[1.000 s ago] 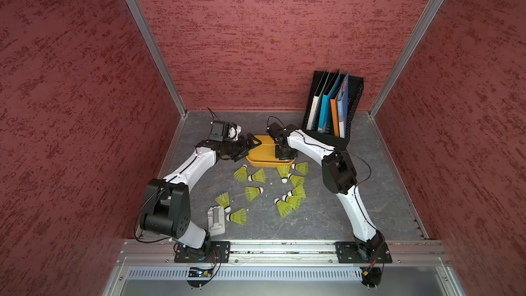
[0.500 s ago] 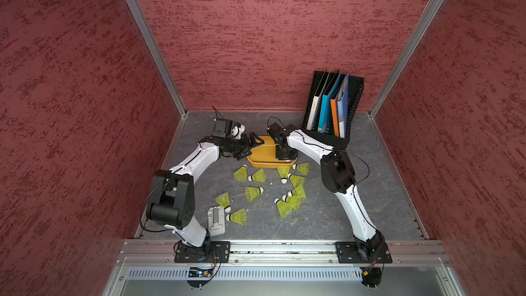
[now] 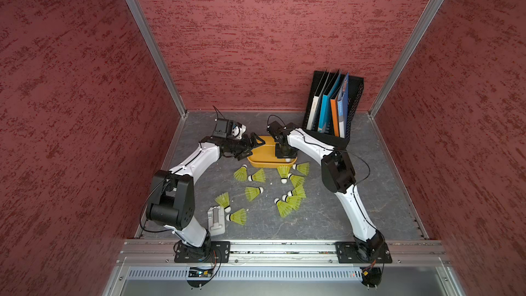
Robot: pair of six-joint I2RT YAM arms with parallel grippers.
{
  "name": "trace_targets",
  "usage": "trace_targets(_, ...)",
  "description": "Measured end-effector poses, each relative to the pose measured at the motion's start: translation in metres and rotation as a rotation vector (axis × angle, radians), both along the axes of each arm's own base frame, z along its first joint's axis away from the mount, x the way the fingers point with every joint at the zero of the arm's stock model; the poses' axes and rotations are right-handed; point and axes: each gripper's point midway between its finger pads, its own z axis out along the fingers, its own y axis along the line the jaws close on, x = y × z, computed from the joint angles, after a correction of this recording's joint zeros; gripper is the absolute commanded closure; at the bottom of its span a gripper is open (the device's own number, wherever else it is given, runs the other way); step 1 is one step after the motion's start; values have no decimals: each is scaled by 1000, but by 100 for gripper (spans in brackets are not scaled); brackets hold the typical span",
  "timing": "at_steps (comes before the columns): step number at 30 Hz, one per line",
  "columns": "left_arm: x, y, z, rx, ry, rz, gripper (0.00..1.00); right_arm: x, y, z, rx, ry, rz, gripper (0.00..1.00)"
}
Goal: Put the shuttlecocks into the storage box
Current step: Place the shuttlecock in the storage box.
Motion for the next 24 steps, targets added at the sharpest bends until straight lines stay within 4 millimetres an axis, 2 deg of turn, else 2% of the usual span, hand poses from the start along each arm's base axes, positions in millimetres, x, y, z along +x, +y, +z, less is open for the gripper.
trace_targets(5,-9,-11,3,7,-10,-34,0,0,0,22,23,-29,-11,50)
trace_targets(14,-41,-32,9,53,-46,-85,0,-1,0,79,97,-122,-22,50)
trace_targets(19,-67,-50,10,82,-65,-119,5,-27,-14,109,141,-149,-9,47)
trace_targets(24,-90,-69,-1,135,-67,-145,5,-63,-29,131,223,-165,38,44)
